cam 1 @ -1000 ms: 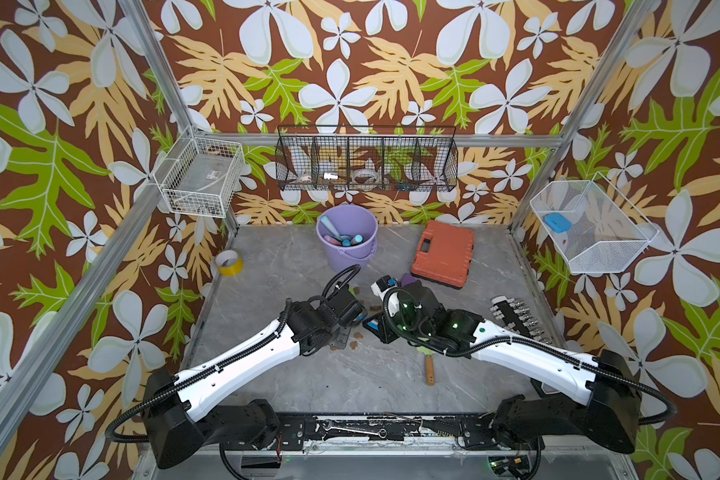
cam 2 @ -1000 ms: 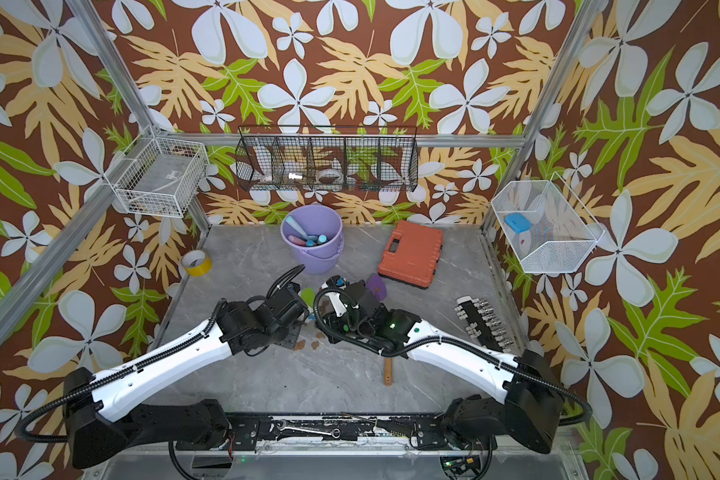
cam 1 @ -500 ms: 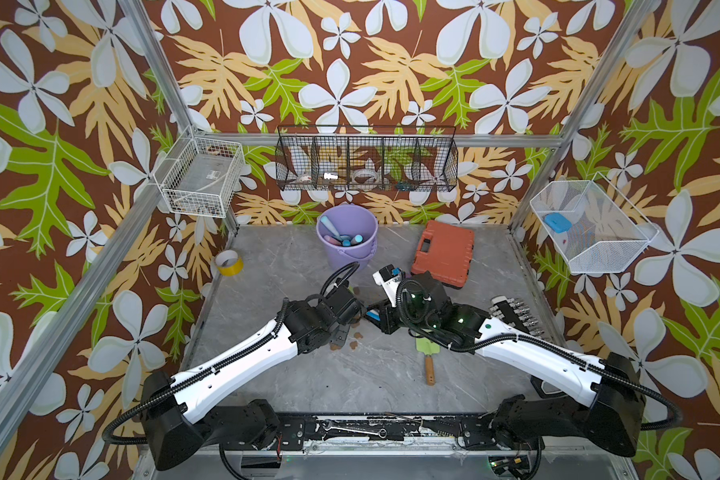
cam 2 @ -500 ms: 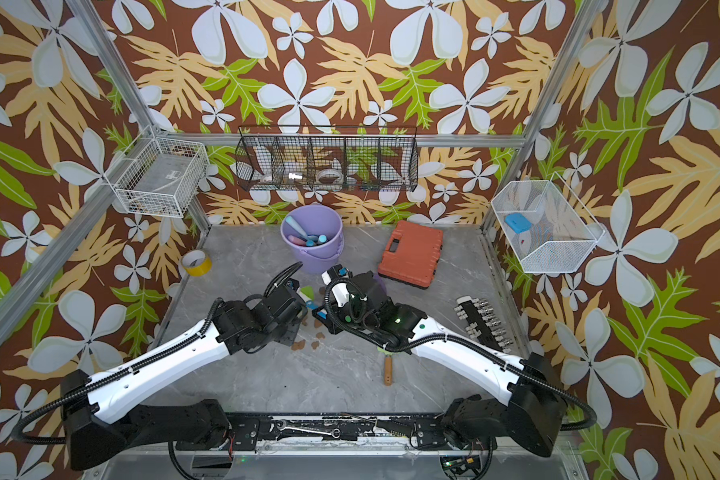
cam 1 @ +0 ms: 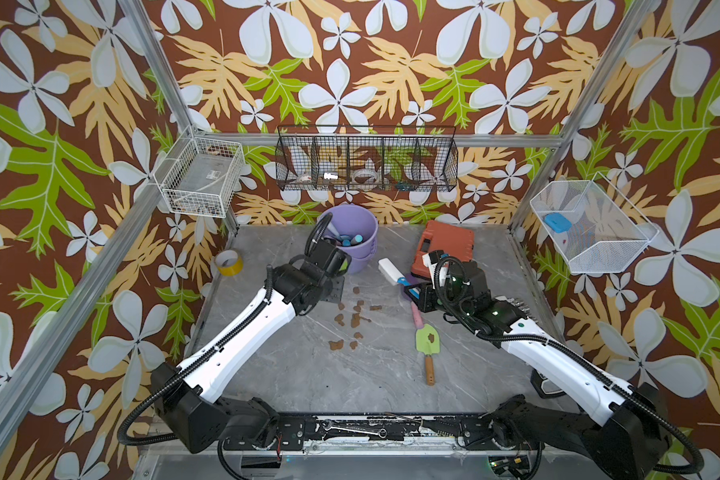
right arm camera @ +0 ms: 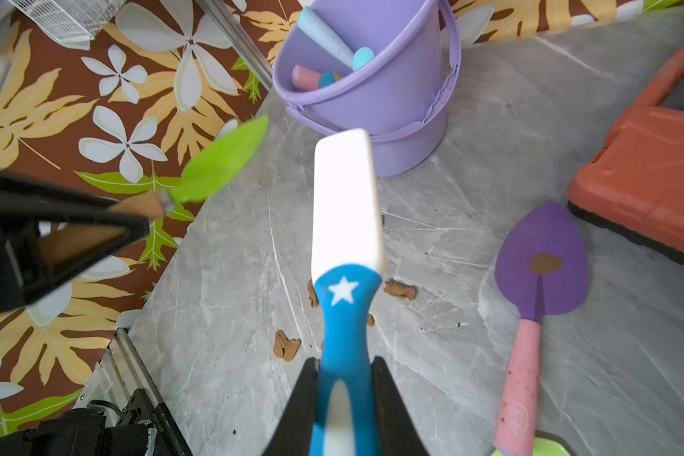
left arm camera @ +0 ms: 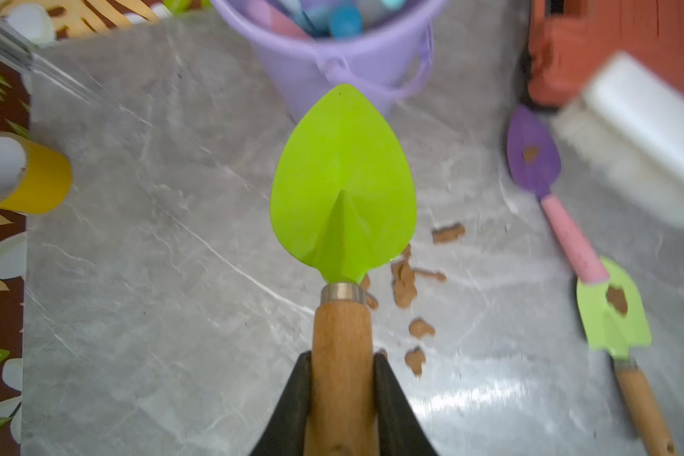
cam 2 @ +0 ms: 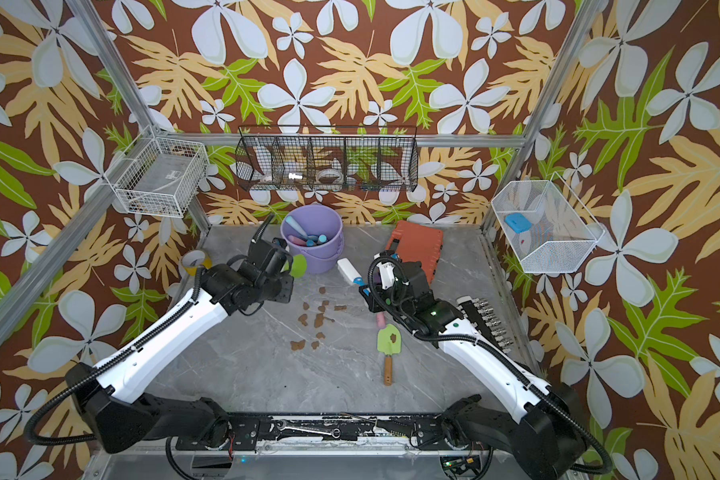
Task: Brush the soil off the hand trowel and place it into the bucket
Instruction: Place the hand trowel in the bucket.
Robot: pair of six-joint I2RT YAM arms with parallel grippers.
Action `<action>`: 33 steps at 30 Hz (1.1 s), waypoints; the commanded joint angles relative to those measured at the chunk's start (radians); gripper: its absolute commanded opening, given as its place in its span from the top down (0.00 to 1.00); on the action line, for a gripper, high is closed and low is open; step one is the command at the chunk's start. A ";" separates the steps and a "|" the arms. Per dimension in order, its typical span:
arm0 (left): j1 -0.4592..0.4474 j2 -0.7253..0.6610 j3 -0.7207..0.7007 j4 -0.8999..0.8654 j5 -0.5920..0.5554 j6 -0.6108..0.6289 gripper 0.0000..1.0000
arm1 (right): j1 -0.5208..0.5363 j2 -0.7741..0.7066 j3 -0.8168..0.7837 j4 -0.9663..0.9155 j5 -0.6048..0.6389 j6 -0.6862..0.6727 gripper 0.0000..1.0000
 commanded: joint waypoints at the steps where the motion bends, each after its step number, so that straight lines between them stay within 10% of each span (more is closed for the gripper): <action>1: 0.058 0.110 0.140 0.042 0.003 0.041 1.00 | 0.000 -0.016 -0.025 0.037 -0.004 0.017 1.00; 15: 0.115 0.721 0.899 -0.200 -0.017 0.094 1.00 | -0.047 -0.057 -0.077 0.016 -0.010 -0.007 1.00; 19: 0.121 0.767 0.925 -0.196 -0.025 0.092 1.00 | -0.054 -0.063 -0.072 0.012 -0.010 -0.011 1.00; 26: 0.127 0.764 0.943 -0.174 -0.058 0.089 0.53 | -0.057 -0.061 -0.061 0.001 -0.006 -0.016 1.00; 33: 0.109 0.634 0.857 -0.127 -0.020 0.050 0.54 | -0.056 -0.099 -0.060 -0.033 0.031 -0.009 1.00</action>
